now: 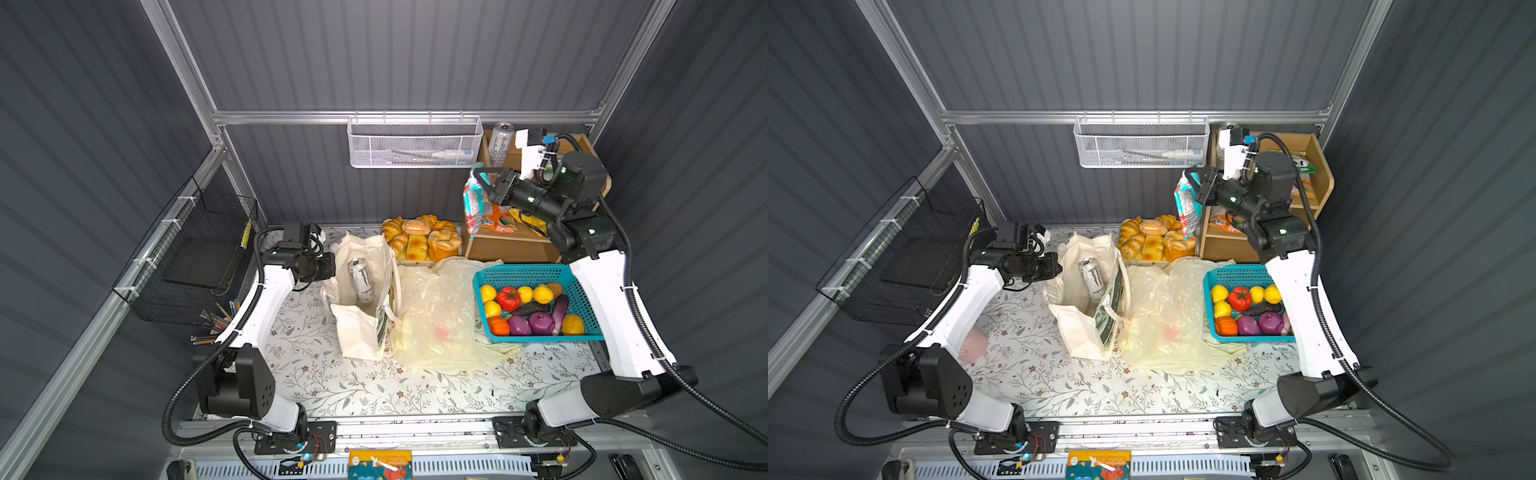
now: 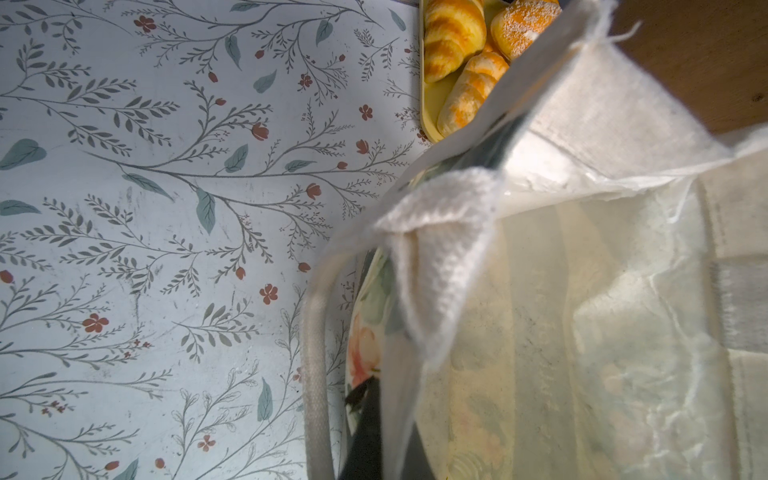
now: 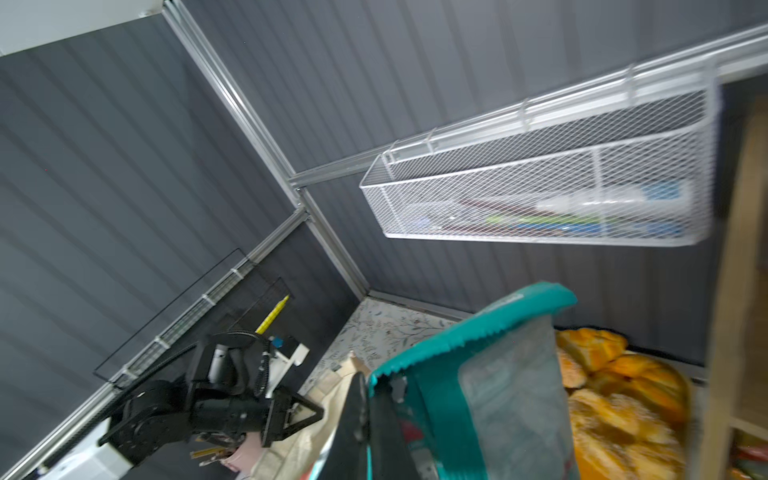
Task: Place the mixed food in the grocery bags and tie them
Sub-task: 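Carry the teal packet with the right gripper and drop it into the tote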
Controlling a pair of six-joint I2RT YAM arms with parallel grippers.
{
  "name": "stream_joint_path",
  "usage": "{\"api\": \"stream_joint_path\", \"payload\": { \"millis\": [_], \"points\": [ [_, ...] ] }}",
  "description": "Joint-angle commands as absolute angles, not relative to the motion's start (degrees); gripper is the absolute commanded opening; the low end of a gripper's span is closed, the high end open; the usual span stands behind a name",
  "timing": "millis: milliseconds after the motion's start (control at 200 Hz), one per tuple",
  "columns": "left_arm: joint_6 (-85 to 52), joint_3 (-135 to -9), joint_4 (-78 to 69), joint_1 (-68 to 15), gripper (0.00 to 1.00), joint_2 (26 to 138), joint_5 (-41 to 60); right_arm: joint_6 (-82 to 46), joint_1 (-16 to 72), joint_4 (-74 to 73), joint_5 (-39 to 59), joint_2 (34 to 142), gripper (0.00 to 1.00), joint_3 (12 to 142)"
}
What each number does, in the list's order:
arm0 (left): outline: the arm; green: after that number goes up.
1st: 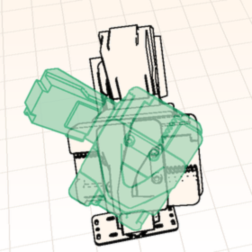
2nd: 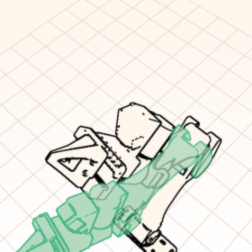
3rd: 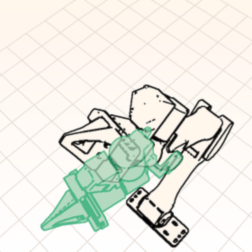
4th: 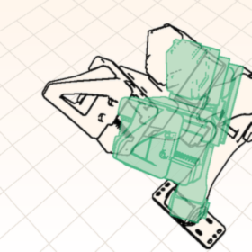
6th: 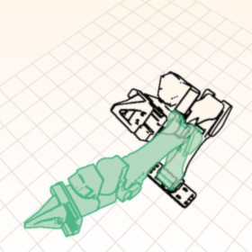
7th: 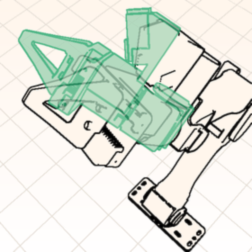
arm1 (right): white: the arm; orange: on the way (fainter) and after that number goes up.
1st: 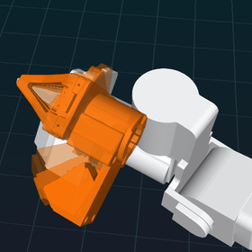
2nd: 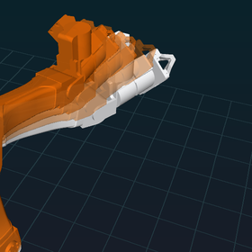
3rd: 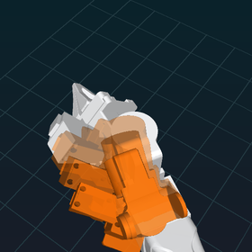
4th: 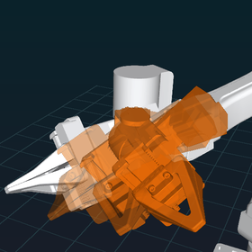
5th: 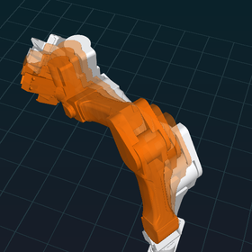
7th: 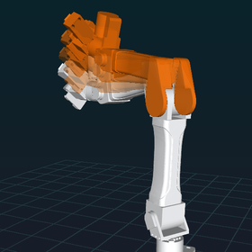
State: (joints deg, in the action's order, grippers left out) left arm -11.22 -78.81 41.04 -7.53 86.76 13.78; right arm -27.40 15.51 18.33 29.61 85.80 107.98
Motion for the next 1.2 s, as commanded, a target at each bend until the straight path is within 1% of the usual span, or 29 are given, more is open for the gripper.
{"api": "stream_joint_path", "payload": {
  "millis": [0, 200, 445, 765, 926, 1016, 1026, 1046, 1076, 1091, 1121, 1141, 1161, 1196],
  "points": [
    [-11.87, -79.31, 41.31, -7.96, 0.00, 87.82, 14.48, -31.95, 19.39, 10.57, 30.97, 86.63, 0.00, 106.95],
    [-11.80, -79.67, 41.39, -7.99, 0.00, 87.99, 14.60, -36.82, 26.90, 4.69, 31.51, 91.32, 0.00, 106.17],
    [-11.87, -80.16, 41.62, -8.00, 0.00, 87.64, 14.35, -39.24, 34.00, 2.20, 31.58, 97.81, 0.00, 108.22],
    [-11.89, -79.99, 41.92, -7.97, 0.00, 87.11, 14.16, -41.57, 37.79, -1.60, 29.19, 101.46, 0.00, 99.28],
    [-12.02, -80.37, 42.01, -8.00, 0.00, 86.94, 13.86, -43.70, 38.82, -3.28, 29.51, 103.73, 0.00, 94.38],
    [-12.04, -80.50, 42.01, -7.95, 0.00, 87.01, 13.38, -43.88, 39.37, -2.40, 30.59, 105.31, 0.00, 93.76],
    [-12.04, -80.46, 42.06, -7.99, 0.00, 87.08, 13.30, -43.86, 39.37, -2.27, 30.70, 105.47, 0.03, 93.84],
    [-12.04, -80.49, 42.10, -8.00, 0.00, 87.18, 13.11, -43.65, 39.46, -1.86, 30.99, 105.81, 0.13, 93.97],
    [-12.15, -80.51, 42.22, -8.00, 0.00, 87.34, 12.52, -43.44, 39.48, -1.15, 31.26, 106.11, 0.33, 94.35],
    [-12.35, -80.51, 42.22, -8.00, 0.00, 87.36, 12.22, -43.23, 39.51, -0.57, 31.26, 106.21, 0.40, 94.70],
    [-12.64, -81.52, 42.12, -8.00, 0.00, 87.45, 11.52, -42.84, 39.47, 0.47, 31.30, 106.30, 0.51, 95.31],
    [-12.86, -82.47, 41.97, -7.99, 0.00, 87.45, 10.97, -42.58, 39.46, 0.88, 31.17, 106.20, 0.57, 95.63],
    [-13.27, -82.59, 41.79, -8.00, 0.00, 87.44, 10.61, -42.33, 39.53, 1.31, 31.05, 106.03, 0.60, 95.93],
    [-14.06, -82.49, 41.10, -7.93, 0.00, 87.30, 9.58, -41.87, 39.46, 1.96, 31.03, 105.66, 0.63, 96.52]
  ]
}}
